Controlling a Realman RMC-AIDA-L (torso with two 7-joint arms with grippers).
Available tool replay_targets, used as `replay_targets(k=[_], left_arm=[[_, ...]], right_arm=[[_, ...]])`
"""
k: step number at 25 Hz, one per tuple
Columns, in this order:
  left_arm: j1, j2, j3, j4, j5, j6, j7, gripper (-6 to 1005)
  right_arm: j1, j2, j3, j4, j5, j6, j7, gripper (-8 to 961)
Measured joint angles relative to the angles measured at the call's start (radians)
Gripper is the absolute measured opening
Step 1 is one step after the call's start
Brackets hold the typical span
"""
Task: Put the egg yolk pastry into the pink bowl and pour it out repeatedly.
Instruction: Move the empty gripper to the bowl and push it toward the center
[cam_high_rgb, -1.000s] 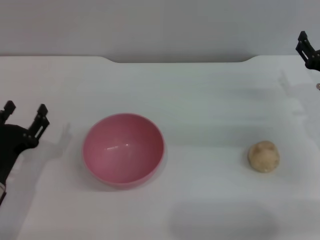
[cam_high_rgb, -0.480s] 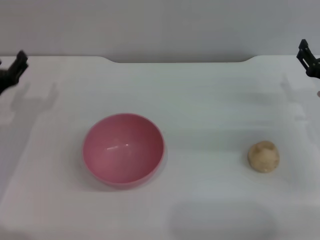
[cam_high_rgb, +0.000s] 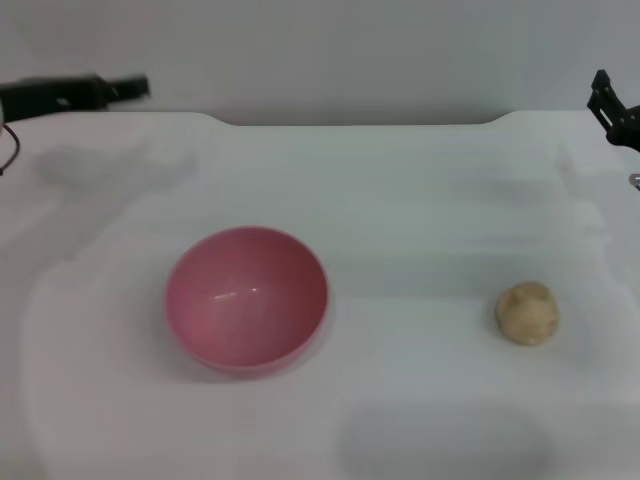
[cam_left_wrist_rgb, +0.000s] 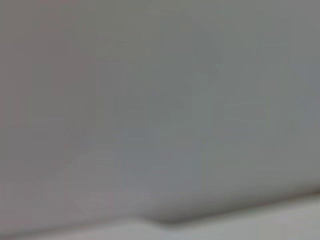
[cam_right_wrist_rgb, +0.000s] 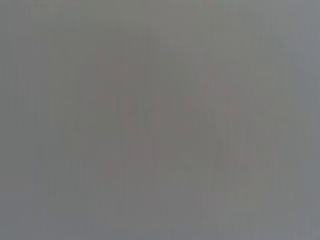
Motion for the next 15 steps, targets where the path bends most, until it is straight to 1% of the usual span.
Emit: replay_targets(k=[2, 3, 4, 5, 6, 7, 8, 9, 11, 12, 13, 15], left_arm=[[-0.020, -0.001, -0.004, 0.111, 0.211, 0.138, -0.199, 755], [-0.026, -0.007, -0.003, 0.156, 0.293, 0.193, -0.263, 755], [-0.030, -0.015, -0.004, 0.206, 0.359, 0.243, -0.319, 755], [-0.033, -0.028, -0.006, 0.263, 0.434, 0.311, -0.370, 755], [-0.033, -0.039, -0.011, 0.313, 0.479, 0.362, -0.396, 755], [-0.032, -0.056, -0.020, 0.374, 0.522, 0.417, -0.420, 755], [-0.028, -0.074, -0.035, 0.439, 0.559, 0.470, -0.436, 755], [-0.017, -0.097, -0.056, 0.518, 0.578, 0.525, -0.443, 755], [0.007, -0.122, -0.073, 0.625, 0.588, 0.592, -0.449, 756], [0.021, -0.130, -0.073, 0.674, 0.585, 0.618, -0.453, 756], [0.039, -0.130, -0.057, 0.719, 0.574, 0.638, -0.465, 756], [0.065, -0.129, -0.025, 0.767, 0.566, 0.654, -0.485, 756]], right_arm=[[0.003, 0.000, 0.001, -0.001, 0.000, 0.000, -0.001, 756], [0.006, -0.001, 0.003, -0.003, 0.000, 0.000, -0.002, 756], [0.009, -0.001, 0.004, -0.005, 0.001, 0.000, -0.002, 756], [0.010, -0.001, 0.005, -0.008, 0.001, 0.000, -0.002, 756], [0.010, -0.001, 0.005, -0.013, 0.001, 0.000, -0.002, 756], [0.010, -0.002, 0.005, -0.018, 0.002, 0.000, -0.002, 756], [0.011, -0.002, 0.005, -0.022, 0.002, 0.000, -0.002, 756], [0.011, -0.002, 0.005, -0.027, 0.002, 0.000, -0.002, 756], [0.010, -0.002, 0.005, -0.037, 0.002, 0.000, -0.002, 756], [0.008, -0.002, 0.006, -0.040, 0.002, 0.000, -0.002, 756], [0.005, -0.002, 0.006, -0.046, 0.002, 0.000, -0.002, 756], [-0.003, -0.002, 0.007, -0.056, 0.003, -0.001, 0.000, 756]])
